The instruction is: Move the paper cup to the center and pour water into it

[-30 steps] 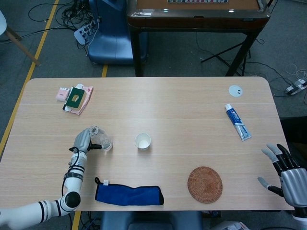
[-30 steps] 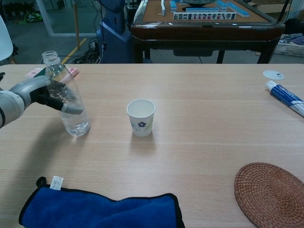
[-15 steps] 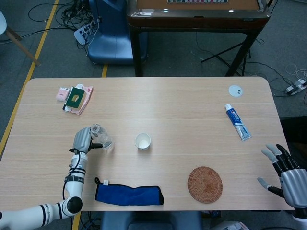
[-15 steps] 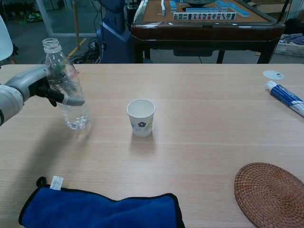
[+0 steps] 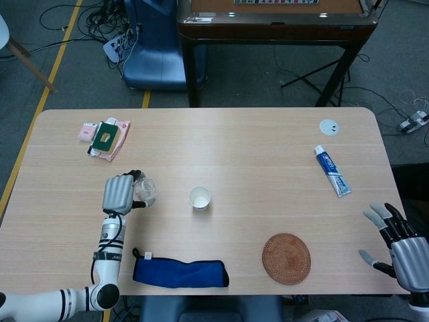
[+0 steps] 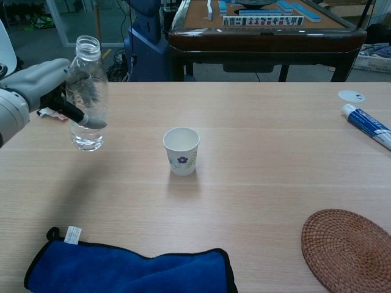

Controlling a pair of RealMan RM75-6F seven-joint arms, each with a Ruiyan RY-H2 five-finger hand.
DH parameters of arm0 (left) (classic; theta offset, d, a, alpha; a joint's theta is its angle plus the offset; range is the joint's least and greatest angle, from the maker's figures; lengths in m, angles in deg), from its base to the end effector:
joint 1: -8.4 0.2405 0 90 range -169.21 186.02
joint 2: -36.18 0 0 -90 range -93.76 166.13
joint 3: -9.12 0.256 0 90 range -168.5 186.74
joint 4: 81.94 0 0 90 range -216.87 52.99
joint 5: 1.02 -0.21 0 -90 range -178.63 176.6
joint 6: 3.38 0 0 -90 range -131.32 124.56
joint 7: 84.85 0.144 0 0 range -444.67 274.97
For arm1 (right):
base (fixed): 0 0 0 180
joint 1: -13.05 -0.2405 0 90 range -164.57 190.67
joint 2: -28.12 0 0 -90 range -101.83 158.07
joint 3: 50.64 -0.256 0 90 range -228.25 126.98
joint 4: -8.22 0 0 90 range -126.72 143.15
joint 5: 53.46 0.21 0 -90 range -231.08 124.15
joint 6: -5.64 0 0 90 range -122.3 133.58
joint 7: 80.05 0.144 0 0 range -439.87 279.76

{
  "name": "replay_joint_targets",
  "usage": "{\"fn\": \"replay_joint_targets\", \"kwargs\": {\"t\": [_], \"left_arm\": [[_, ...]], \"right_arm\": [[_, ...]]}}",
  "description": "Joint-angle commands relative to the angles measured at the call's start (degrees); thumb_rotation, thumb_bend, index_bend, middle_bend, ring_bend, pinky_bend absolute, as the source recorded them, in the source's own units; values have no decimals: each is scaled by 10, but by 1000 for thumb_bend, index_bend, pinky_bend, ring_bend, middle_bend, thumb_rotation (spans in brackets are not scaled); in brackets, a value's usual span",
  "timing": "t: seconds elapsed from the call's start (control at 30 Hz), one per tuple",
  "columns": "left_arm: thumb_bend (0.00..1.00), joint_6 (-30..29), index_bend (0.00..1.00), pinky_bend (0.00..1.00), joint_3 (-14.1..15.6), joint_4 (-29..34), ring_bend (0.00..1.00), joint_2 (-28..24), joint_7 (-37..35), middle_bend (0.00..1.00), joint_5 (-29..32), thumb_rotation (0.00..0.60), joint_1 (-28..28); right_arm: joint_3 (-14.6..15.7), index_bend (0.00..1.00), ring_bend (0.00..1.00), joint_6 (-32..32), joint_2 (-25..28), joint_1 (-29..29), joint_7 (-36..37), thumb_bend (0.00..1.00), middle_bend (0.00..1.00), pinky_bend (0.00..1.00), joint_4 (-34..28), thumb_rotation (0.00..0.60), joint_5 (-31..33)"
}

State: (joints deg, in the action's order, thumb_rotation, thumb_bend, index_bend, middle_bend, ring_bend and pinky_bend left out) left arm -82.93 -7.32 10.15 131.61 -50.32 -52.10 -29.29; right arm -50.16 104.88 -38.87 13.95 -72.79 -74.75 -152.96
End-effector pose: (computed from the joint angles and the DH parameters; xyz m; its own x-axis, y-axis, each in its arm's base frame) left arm -0.1441 0.3304 0.0113 0.3157 0.0346 0.9482 0.9489 -0.0127 -0.3154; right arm -0.3115 -0.1337 0.1660 0.3619 0.1223 0.9242 -0.9099 -0.1694 0.3787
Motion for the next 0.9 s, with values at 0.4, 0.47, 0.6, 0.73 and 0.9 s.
{"fn": "replay_joint_targets", "kwargs": {"t": [0.4, 0.47, 0.6, 0.73, 0.9], "left_arm": [[47, -43, 634, 514, 2, 29, 506, -2, 208, 653, 39, 600, -40], [46, -44, 630, 514, 9, 23, 506, -1, 231, 653, 39, 600, -45], [46, -49, 631, 516, 15, 18, 506, 3, 275, 653, 46, 600, -56], [47, -55, 635, 518, 8, 17, 508, 9, 291, 656, 55, 600, -62], [46, -69, 636, 520, 9, 17, 508, 18, 338, 657, 67, 600, -74]], "right_arm": [[2, 210, 64, -10, 3, -2, 6, 0, 151, 294, -2, 600, 3], [2, 210, 64, -13, 4, -3, 10, 0, 151, 294, -2, 600, 3], [2, 210, 64, -17, 5, -5, 12, 0, 151, 294, -3, 600, 5], [1, 210, 64, -19, 6, -5, 14, 0, 151, 294, -2, 600, 9], [1, 210, 64, -22, 7, -6, 18, 0, 151, 294, -2, 600, 11]]}}
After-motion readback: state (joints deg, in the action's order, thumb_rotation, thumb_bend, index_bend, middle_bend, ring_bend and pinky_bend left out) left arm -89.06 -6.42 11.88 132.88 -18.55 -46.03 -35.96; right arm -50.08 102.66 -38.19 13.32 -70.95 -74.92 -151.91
